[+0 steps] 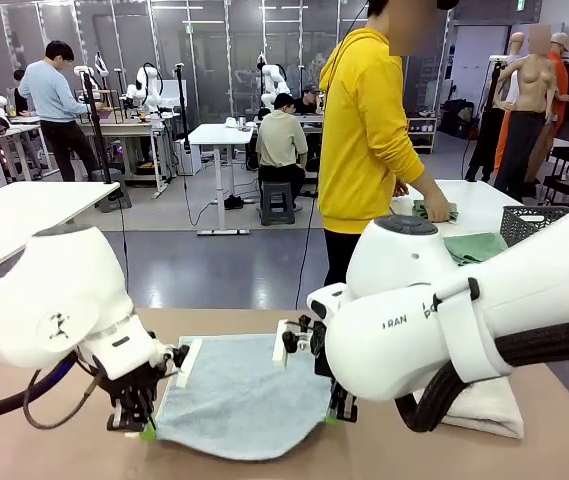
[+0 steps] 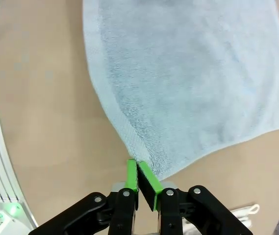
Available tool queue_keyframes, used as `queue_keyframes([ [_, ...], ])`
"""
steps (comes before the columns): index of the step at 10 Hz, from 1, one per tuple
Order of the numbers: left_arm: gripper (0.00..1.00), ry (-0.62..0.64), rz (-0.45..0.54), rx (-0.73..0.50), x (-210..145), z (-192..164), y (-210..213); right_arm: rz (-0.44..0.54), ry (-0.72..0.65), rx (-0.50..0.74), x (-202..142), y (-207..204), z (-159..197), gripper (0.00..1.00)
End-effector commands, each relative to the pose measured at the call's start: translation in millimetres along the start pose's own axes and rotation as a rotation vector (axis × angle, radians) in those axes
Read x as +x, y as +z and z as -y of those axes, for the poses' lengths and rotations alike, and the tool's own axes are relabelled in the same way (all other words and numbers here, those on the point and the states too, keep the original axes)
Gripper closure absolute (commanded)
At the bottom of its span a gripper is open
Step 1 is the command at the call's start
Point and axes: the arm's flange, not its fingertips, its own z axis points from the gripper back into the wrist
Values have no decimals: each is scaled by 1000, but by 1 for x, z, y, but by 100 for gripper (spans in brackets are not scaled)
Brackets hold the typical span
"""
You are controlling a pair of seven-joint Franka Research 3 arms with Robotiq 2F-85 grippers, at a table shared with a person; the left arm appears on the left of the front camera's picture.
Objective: Fold the towels and place them in the basket.
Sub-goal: When a person lays out a Towel with hook on the table, fold it in half twice.
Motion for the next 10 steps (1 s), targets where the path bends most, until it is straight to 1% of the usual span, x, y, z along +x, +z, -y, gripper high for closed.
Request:
queue_keyframes([
  [1,93,-32,18,-6,-8,-20,14,20,7,-23,-4,3,23,95],
  [2,93,-43,-16,28,-7,-36,16,32,11,-44,-5,-2,39,95],
  [3,93,-46,-24,43,-7,-50,22,7,28,-70,-6,-5,52,95],
  [4,93,-38,-9,51,-10,-66,28,15,48,-79,-6,-6,65,95],
  [5,93,-59,11,37,-8,-79,33,10,70,-88,-3,-7,75,95],
  [6,93,-70,19,30,-7,-98,31,62,102,-87,0,-16,88,95],
  [7,93,-77,46,19,-4,-107,30,77,110,-124,1,-23,96,95],
  [9,93,-62,0,23,-4,-125,30,94,95,-179,2,-27,105,95],
  [10,93,-44,-3,21,-7,-135,30,101,76,-190,-1,-30,112,95],
])
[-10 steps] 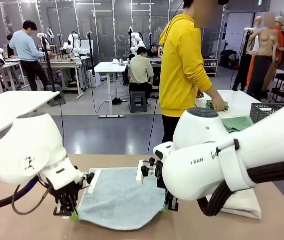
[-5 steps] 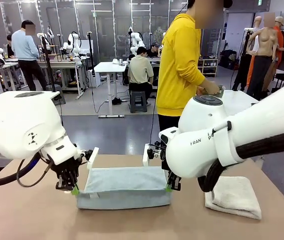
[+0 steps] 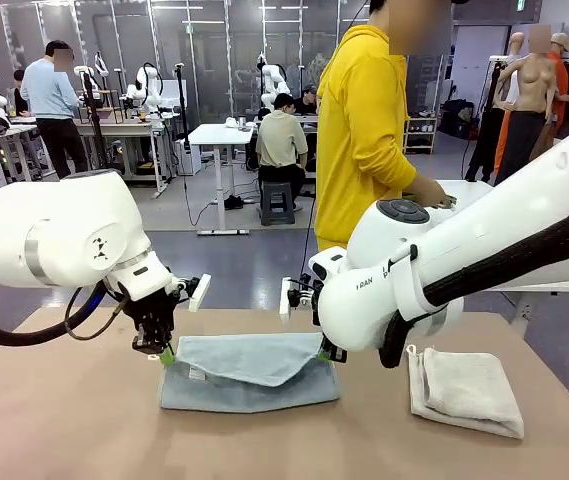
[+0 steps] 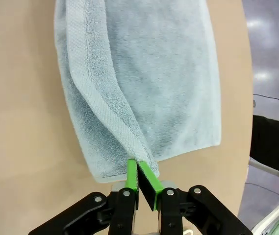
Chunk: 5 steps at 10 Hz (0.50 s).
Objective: Fold the towels and place them in the basket.
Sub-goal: When a person lays out a Towel with hook on the table, fold it in half twice.
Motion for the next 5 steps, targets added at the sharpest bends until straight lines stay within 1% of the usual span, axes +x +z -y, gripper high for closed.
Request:
queue_keyframes([
  [1,93,-8,-39,-25,-1,-15,1,25,5,4,-9,-7,8,95],
  [2,93,0,0,0,0,0,0,0,0,0,0,0,0,95],
  [5,93,0,0,0,0,0,0,0,0,0,0,0,0,95],
])
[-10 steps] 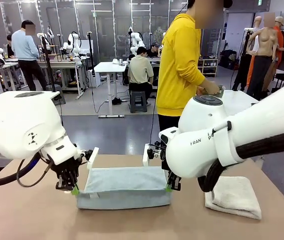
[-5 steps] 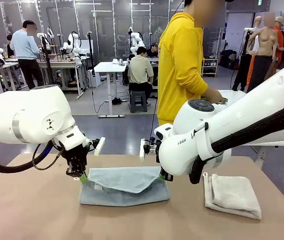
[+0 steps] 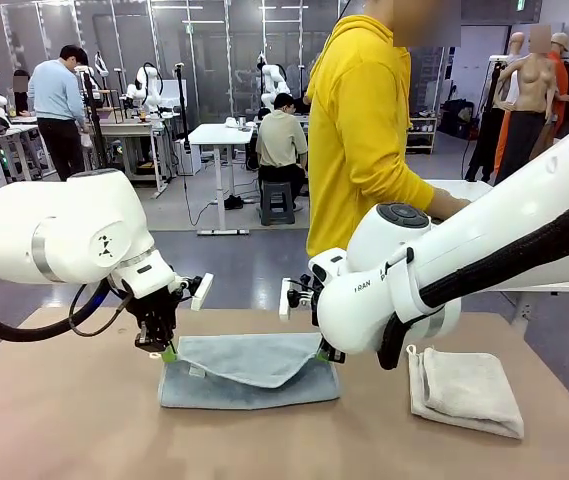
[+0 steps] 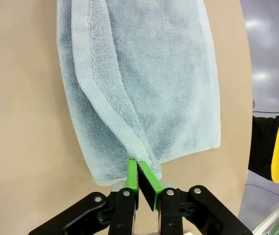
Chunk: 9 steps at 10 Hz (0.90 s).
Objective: Fold the towels and place them in the basket.
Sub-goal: When a person lays out a Towel with hook on the table, fold it in half twice.
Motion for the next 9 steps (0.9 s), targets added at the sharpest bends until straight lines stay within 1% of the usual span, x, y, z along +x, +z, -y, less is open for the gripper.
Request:
queue_keyframes([
  [1,93,3,0,0,-1,-1,0,-1,-3,-1,-1,0,1,95],
  [2,93,-22,-27,-7,1,-20,3,-17,-7,-28,-2,-5,27,95],
  [3,93,-18,-61,-20,5,-44,3,26,-18,10,-3,-14,51,95],
  [4,93,-28,-64,-58,4,-62,-4,-20,-28,3,-5,-22,66,95],
  [6,93,-8,-67,-82,0,-84,-13,-45,-36,39,-7,-35,88,95],
  [7,93,-20,-88,-80,1,-93,-18,-53,-37,38,-9,-40,97,95],
  [9,93,3,-85,-77,-2,-105,-22,-62,-53,41,-13,-52,109,95],
])
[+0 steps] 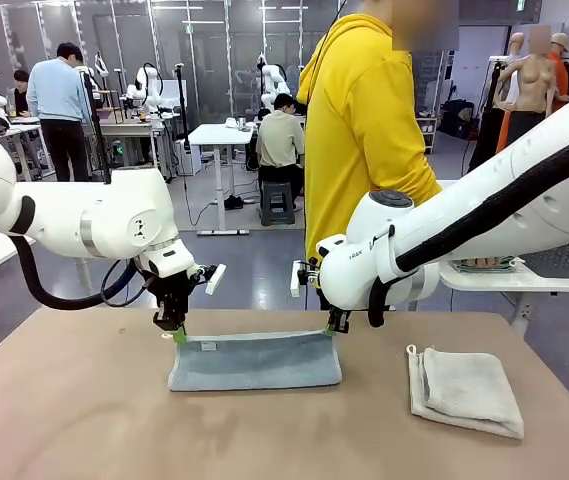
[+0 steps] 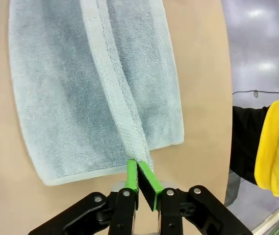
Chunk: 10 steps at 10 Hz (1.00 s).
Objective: Fold the towels and place them in the basket.
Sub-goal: When a person lays out a Towel with hook on the table, fold it in half twice.
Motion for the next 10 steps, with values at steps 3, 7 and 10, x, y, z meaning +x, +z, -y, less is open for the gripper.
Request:
queue_keyframes([
  [3,93,101,-42,-18,-8,-17,-6,35,-11,-23,3,-15,16,95],
  [7,93,107,-26,32,-10,-21,-21,53,-27,-93,-1,-25,14,95],
  [10,44,110,9,143,-13,-17,-22,49,13,-172,0,-36,5,53],
])
